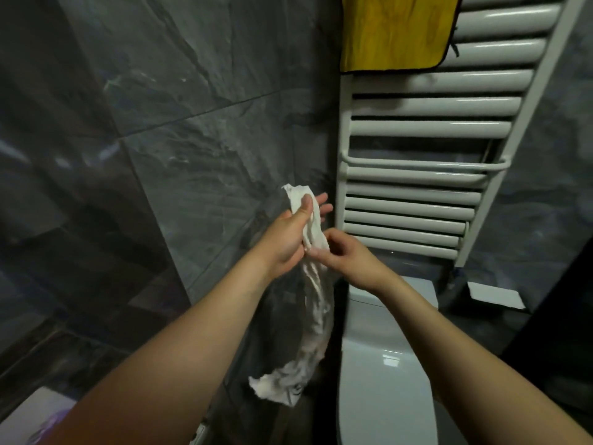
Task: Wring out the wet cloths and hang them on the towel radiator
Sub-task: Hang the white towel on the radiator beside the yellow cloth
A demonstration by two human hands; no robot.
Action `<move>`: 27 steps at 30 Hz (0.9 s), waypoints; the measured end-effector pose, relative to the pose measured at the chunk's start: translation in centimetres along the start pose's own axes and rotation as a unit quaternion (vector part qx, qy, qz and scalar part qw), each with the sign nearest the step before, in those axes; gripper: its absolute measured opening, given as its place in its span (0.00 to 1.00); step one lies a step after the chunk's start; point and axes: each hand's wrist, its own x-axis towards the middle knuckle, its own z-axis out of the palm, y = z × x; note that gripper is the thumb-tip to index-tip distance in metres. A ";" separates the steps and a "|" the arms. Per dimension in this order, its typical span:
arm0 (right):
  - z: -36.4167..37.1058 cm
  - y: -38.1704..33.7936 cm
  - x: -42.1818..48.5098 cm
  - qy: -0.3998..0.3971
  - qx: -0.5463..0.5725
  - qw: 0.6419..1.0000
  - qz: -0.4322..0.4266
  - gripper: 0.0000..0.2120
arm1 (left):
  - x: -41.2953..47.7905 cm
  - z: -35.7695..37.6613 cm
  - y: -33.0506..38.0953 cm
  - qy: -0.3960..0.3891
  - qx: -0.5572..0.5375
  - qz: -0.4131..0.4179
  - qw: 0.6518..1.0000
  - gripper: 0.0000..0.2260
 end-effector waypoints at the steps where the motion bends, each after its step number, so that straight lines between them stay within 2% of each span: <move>1: -0.1 0.2 0.2 0.012 0.005 1.000 -0.003 0.12 | 0.2 -0.1 0.1 0.009 0.003 -0.002 1.000 0.21; 6: -1.5 0.4 0.7 0.096 0.090 0.991 0.020 0.11 | 0.5 -1.7 0.4 0.092 0.031 -0.007 0.995 0.17; 10: -1.5 -0.5 1.2 0.120 0.144 0.980 0.071 0.22 | 0.6 -2.2 0.2 0.105 0.102 -0.009 0.989 0.14; 12: -1.5 -1.2 0.8 0.090 0.087 0.990 0.068 0.27 | 1.0 -2.2 0.3 0.104 0.101 -0.008 0.989 0.13; 14: -1.6 -1.4 0.2 0.045 0.035 0.997 0.046 0.21 | 1.4 -2.0 0.5 0.097 0.093 0.006 0.991 0.11; 15: -1.9 -1.1 -0.1 0.022 0.058 0.997 0.053 0.19 | 1.7 -1.9 0.5 0.087 0.087 0.012 0.992 0.10; 17: -2.7 -0.6 -0.6 -0.013 0.169 0.982 0.089 0.21 | 2.1 -1.6 0.5 0.069 0.068 0.007 0.995 0.10; 20: -4.1 -0.1 -1.2 -0.047 0.273 0.954 0.115 0.16 | 3.1 -0.9 0.2 0.138 0.110 0.013 0.984 0.19; 22: -4.6 0.0 -1.4 -0.085 0.266 0.955 0.101 0.10 | 3.3 -0.1 0.0 0.181 0.187 0.038 0.965 0.25; 24: -4.9 0.1 -1.7 -0.102 0.254 0.957 0.093 0.10 | 3.2 0.8 -0.1 0.192 0.233 0.059 0.952 0.25; 27: -5.3 0.3 -2.1 -0.054 0.229 0.967 0.098 0.12 | 3.3 2.2 -0.1 0.174 0.245 0.030 0.953 0.28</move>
